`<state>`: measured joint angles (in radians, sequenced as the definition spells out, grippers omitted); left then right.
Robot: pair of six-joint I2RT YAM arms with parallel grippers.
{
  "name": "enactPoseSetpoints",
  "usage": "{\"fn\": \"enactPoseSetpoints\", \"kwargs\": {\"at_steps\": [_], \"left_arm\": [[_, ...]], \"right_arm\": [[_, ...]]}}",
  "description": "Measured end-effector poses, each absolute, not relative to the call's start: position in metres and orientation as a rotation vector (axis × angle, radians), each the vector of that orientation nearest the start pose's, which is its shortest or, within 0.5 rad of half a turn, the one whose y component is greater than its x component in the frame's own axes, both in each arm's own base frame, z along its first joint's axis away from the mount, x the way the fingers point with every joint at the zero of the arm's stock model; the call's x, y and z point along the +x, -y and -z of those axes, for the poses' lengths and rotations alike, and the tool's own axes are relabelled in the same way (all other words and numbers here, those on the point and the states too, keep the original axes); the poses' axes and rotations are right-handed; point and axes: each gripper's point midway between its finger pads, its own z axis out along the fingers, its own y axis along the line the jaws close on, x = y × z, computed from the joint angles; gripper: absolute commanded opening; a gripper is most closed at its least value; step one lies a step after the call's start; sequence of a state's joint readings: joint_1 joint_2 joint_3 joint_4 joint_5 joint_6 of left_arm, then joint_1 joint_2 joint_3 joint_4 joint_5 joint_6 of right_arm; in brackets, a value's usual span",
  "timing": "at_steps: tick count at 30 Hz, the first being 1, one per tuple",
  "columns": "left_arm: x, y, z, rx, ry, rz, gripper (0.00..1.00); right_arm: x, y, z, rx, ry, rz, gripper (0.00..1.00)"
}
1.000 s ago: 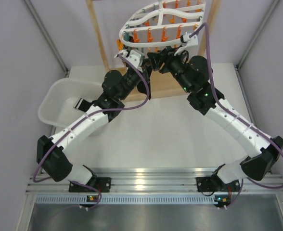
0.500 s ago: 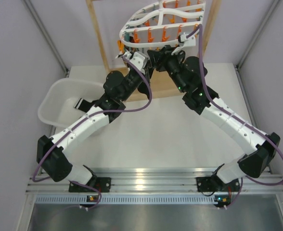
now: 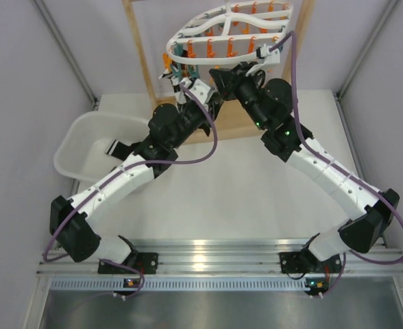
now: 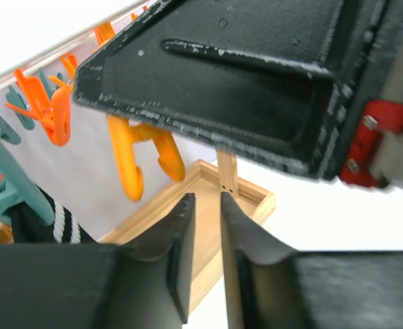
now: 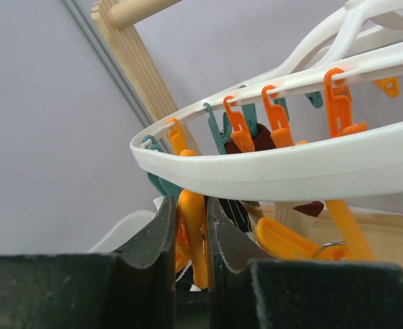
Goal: Clip the socks to the hanger
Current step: Open the clamp at the hanger.
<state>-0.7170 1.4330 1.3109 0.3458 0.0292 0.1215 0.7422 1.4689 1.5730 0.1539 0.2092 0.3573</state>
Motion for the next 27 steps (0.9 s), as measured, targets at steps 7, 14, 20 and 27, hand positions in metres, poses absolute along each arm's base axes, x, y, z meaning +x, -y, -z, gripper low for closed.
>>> {"fn": "enactPoseSetpoints", "kwargs": {"at_steps": [7, 14, 20, 27], "left_arm": [[0.341, 0.282, -0.442, 0.545, -1.238, 0.650, 0.49], [0.325, 0.205, -0.463, 0.465, -1.306, 0.733, 0.63], [0.332, 0.140, -0.446, 0.391, -1.501, 0.682, 0.68], [0.354, 0.075, -0.396, 0.263, -1.801, 0.572, 0.70]], "right_arm": [[0.370, -0.310, -0.488, -0.098, -1.366, -0.881, 0.00], [0.374, -0.306, -0.484, -0.114, -1.365, -0.960, 0.00], [0.376, -0.302, -0.479, -0.137, -1.365, -1.079, 0.00], [0.373, -0.297, -0.484, -0.166, -1.358, -1.174, 0.00]]}}
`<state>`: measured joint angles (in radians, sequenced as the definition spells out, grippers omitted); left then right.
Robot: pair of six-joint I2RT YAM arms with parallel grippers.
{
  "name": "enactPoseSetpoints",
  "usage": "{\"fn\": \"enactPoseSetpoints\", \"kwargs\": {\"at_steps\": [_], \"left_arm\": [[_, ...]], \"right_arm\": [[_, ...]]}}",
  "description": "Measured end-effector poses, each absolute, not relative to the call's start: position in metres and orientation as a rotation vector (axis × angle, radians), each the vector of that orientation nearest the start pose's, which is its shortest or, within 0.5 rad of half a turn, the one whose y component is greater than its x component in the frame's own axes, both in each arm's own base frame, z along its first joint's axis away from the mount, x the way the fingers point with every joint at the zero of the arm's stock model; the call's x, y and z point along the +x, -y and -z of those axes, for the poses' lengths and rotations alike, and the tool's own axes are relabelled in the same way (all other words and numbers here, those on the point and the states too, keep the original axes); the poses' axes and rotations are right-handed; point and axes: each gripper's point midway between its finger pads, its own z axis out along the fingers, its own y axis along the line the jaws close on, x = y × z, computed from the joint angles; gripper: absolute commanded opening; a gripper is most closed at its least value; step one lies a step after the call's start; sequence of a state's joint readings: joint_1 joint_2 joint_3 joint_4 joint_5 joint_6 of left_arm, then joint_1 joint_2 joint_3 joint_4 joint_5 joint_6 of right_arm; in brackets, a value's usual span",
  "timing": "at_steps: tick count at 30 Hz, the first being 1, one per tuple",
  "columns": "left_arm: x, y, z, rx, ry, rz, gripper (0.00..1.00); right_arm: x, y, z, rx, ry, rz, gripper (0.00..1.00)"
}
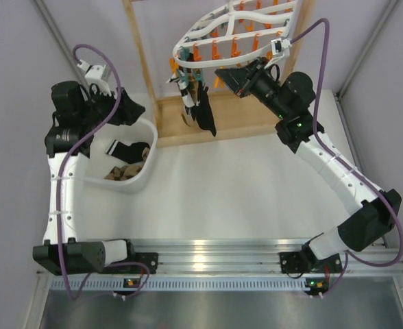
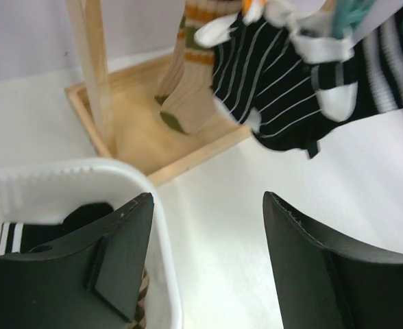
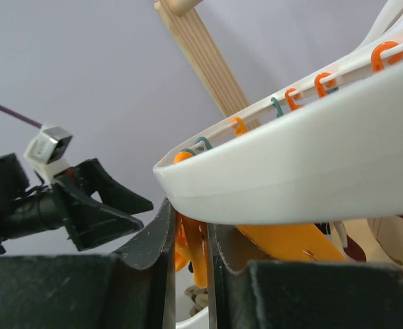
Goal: Clip the socks to the hanger
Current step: Open the clamp at the hanger.
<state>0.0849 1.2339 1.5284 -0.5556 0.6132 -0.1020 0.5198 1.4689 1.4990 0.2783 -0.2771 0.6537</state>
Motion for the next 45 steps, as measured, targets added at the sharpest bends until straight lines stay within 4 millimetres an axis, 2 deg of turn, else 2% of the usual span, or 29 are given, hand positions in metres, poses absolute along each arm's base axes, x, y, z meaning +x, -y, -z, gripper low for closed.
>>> {"fn": "enactPoseSetpoints", "kwargs": {"at_steps": [5, 7, 9, 11, 14, 16, 18, 20, 22, 25, 30, 33, 36, 40, 45], "left_arm": [[0.364, 0.064, -0.354, 0.304, -1.965, 0.539, 0.70], [0.362, 0.074, -0.354, 0.337, -1.933, 0.627, 0.69], [0.360, 0.089, -0.361, 0.344, -1.815, 0.693, 0.66], [0.347, 0.114, -0.364, 0.362, -1.754, 0.760, 0.64], [0.325, 0.180, -0.396, 0.507, -1.609, 0.891, 0.65], [0.310, 0.214, -0.412, 0.571, -1.536, 0.957, 0.65], [0.302, 0.236, -0.430, 0.602, -1.470, 1.003, 0.65], [0.304, 0.250, -0.448, 0.607, -1.409, 1.032, 0.65], [0.312, 0.258, -0.464, 0.586, -1.360, 1.049, 0.65], [0.330, 0.271, -0.474, 0.557, -1.331, 1.063, 0.64], [0.358, 0.290, -0.474, 0.521, -1.336, 1.058, 0.59], [0.367, 0.297, -0.476, 0.511, -1.333, 1.051, 0.56], [0.368, 0.300, -0.477, 0.506, -1.331, 1.048, 0.51], [0.365, 0.305, -0.480, 0.522, -1.317, 1.050, 0.39], [0.362, 0.310, -0.479, 0.543, -1.311, 1.054, 0.32]], "right_arm": [[0.371, -0.295, -0.489, -0.177, -1.340, -1.202, 0.00], [0.371, -0.294, -0.489, -0.175, -1.332, -1.216, 0.00], [0.370, -0.295, -0.489, -0.170, -1.330, -1.236, 0.00], [0.368, -0.296, -0.490, -0.169, -1.324, -1.256, 0.00], [0.367, -0.296, -0.492, -0.168, -1.318, -1.278, 0.00], [0.366, -0.298, -0.492, -0.173, -1.316, -1.291, 0.00], [0.366, -0.299, -0.491, -0.176, -1.319, -1.296, 0.00], [0.366, -0.300, -0.490, -0.177, -1.321, -1.302, 0.00], [0.366, -0.300, -0.491, -0.177, -1.319, -1.304, 0.00], [0.366, -0.300, -0.491, -0.177, -1.317, -1.304, 0.00], [0.365, -0.300, -0.491, -0.180, -1.317, -1.305, 0.00], [0.365, -0.300, -0.491, -0.182, -1.317, -1.306, 0.00], [0.365, -0.300, -0.492, -0.183, -1.316, -1.307, 0.00], [0.365, -0.299, -0.494, -0.185, -1.305, -1.306, 0.00], [0.364, -0.299, -0.494, -0.188, -1.303, -1.308, 0.00]]}}
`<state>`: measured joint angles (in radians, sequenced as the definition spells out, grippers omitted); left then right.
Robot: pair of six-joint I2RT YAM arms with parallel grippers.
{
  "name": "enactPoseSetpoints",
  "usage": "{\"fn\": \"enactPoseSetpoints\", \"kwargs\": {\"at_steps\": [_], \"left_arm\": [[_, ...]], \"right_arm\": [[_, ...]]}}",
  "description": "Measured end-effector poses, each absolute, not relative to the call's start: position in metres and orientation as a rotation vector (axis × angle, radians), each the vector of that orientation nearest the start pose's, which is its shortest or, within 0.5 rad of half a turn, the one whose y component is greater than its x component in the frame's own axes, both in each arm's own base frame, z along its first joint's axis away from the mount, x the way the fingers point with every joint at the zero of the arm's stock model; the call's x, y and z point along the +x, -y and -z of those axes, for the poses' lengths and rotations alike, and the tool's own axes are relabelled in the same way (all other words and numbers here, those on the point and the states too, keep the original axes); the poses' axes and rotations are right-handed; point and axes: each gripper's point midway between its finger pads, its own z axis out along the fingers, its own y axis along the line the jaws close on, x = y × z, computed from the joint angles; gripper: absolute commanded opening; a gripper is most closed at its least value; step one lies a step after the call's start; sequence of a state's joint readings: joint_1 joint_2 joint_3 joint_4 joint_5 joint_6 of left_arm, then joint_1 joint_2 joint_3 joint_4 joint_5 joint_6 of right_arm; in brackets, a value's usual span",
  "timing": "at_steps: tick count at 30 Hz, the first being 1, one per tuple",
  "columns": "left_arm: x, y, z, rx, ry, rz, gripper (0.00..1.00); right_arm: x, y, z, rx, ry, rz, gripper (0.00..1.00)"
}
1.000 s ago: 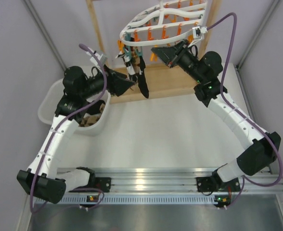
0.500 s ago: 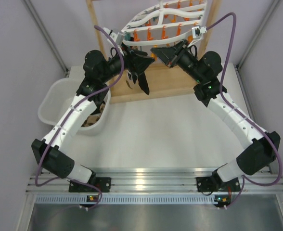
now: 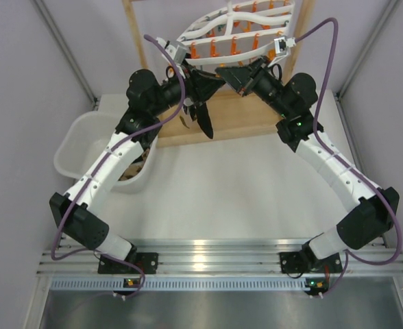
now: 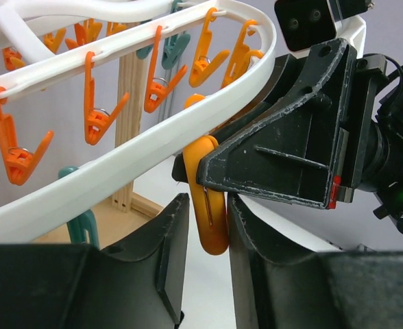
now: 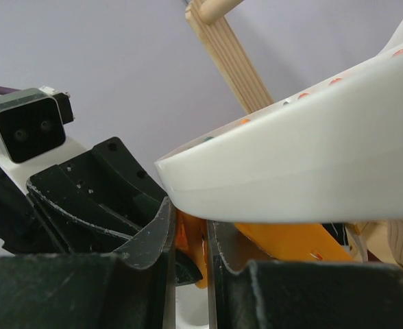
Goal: Clip the socks to the hanger
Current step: Open the clamp at the hanger.
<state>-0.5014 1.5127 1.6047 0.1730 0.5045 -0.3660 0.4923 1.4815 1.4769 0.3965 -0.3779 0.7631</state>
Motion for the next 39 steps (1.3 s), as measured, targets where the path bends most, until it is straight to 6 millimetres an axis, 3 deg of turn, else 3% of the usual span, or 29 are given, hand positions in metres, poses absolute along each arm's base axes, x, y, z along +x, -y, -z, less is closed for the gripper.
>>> {"fn": "enactPoseSetpoints", "kwargs": {"at_steps": [7, 10, 12, 14, 16, 25, 29, 35, 37, 39], "left_arm": [[0.364, 0.314, -0.475, 0.547, -1.322, 1.062, 0.06], [0.364, 0.314, -0.475, 0.543, -1.321, 1.060, 0.01], [0.364, 0.314, -0.475, 0.542, -1.321, 1.056, 0.00], [0.366, 0.314, -0.475, 0.543, -1.319, 1.043, 0.00], [0.367, 0.314, -0.473, 0.550, -1.316, 1.019, 0.00], [0.370, 0.319, -0.464, 0.623, -1.267, 0.803, 0.00], [0.371, 0.318, -0.463, 0.643, -1.236, 0.678, 0.00], [0.373, 0.314, -0.465, 0.648, -1.212, 0.572, 0.00], [0.375, 0.313, -0.465, 0.653, -1.207, 0.546, 0.00], [0.375, 0.313, -0.465, 0.658, -1.204, 0.528, 0.00]], "right_arm": [[0.366, -0.298, -0.493, -0.189, -1.305, -1.303, 0.00], [0.366, -0.298, -0.493, -0.190, -1.304, -1.302, 0.14], [0.366, -0.298, -0.493, -0.189, -1.306, -1.304, 0.35], [0.365, -0.299, -0.493, -0.197, -1.307, -1.305, 0.46], [0.365, -0.299, -0.492, -0.195, -1.309, -1.306, 0.50], [0.372, -0.297, -0.484, -0.157, -1.362, -1.277, 0.47], [0.372, -0.296, -0.486, -0.143, -1.372, -1.280, 0.36], [0.373, -0.297, -0.489, -0.152, -1.369, -1.274, 0.27], [0.373, -0.298, -0.489, -0.157, -1.368, -1.271, 0.27], [0.373, -0.298, -0.488, -0.161, -1.368, -1.269, 0.38]]}}
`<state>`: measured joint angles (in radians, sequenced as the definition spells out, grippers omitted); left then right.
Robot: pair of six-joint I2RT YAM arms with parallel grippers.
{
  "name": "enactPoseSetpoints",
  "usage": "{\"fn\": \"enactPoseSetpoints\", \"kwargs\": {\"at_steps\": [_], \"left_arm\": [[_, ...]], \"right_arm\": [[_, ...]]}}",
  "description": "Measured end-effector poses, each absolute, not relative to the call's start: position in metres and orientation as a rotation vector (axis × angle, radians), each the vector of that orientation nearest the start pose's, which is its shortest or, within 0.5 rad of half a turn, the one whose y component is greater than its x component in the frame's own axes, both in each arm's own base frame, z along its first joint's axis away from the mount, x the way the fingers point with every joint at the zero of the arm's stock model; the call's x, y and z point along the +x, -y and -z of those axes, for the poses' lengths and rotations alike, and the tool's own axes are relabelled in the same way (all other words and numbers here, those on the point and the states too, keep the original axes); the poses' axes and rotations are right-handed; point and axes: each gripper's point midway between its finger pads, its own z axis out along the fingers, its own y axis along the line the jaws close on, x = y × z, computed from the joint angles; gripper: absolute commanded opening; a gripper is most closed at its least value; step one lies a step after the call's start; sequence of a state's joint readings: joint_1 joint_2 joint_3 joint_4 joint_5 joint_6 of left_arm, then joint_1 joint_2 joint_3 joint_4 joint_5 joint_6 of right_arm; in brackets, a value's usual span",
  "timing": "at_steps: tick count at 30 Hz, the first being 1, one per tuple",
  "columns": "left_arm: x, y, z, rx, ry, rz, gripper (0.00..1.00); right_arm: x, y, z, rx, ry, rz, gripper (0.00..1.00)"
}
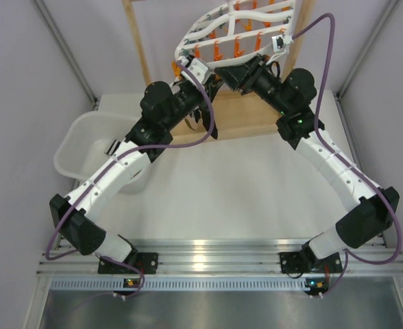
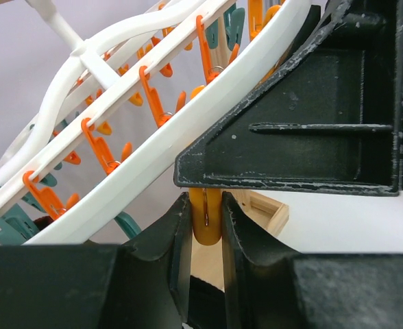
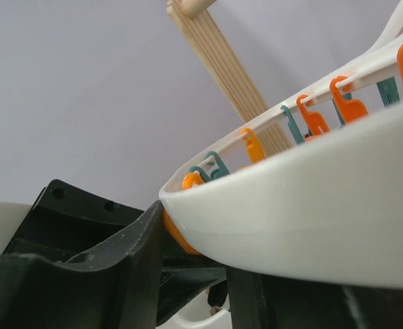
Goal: Clip the socks to the hanger
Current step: Open the clamp at the hanger.
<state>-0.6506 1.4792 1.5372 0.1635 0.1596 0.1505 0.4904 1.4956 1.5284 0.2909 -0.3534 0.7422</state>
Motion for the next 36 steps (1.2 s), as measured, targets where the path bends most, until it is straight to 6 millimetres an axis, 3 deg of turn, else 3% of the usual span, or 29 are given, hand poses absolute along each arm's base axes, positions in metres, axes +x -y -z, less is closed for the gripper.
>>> {"fn": "enactPoseSetpoints", "kwargs": {"at_steps": [1, 4, 7, 10, 13, 15, 18, 19, 21, 26, 29, 36], "left_arm": [[0.376, 0.313, -0.465, 0.663, -1.202, 0.520, 0.00], [0.376, 0.313, -0.463, 0.679, -1.199, 0.502, 0.00], [0.377, 0.312, -0.463, 0.683, -1.198, 0.488, 0.00], [0.377, 0.311, -0.463, 0.685, -1.194, 0.477, 0.06], [0.377, 0.310, -0.464, 0.682, -1.193, 0.472, 0.13], [0.376, 0.309, -0.464, 0.676, -1.196, 0.473, 0.08], [0.375, 0.308, -0.465, 0.665, -1.203, 0.478, 0.00], [0.374, 0.307, -0.465, 0.663, -1.205, 0.480, 0.00], [0.374, 0.307, -0.465, 0.660, -1.207, 0.481, 0.00], [0.372, 0.305, -0.463, 0.662, -1.202, 0.473, 0.00], [0.370, 0.303, -0.462, 0.664, -1.191, 0.464, 0.00], [0.371, 0.297, -0.458, 0.661, -1.198, 0.435, 0.00]], "right_arm": [[0.373, -0.298, -0.489, -0.162, -1.368, -1.269, 0.43], [0.374, -0.300, -0.488, -0.169, -1.377, -1.268, 0.40], [0.375, -0.300, -0.488, -0.181, -1.370, -1.255, 0.17], [0.375, -0.300, -0.489, -0.186, -1.366, -1.252, 0.03], [0.375, -0.300, -0.489, -0.191, -1.366, -1.247, 0.00], [0.374, -0.302, -0.490, -0.196, -1.365, -1.250, 0.00], [0.373, -0.302, -0.490, -0.208, -1.363, -1.250, 0.06], [0.373, -0.303, -0.490, -0.212, -1.362, -1.253, 0.18], [0.372, -0.304, -0.490, -0.224, -1.359, -1.256, 0.29], [0.370, -0.306, -0.489, -0.257, -1.353, -1.252, 0.24], [0.369, -0.307, -0.488, -0.283, -1.352, -1.243, 0.38], [0.366, -0.311, -0.477, -0.319, -1.414, -1.240, 0.49]]}}
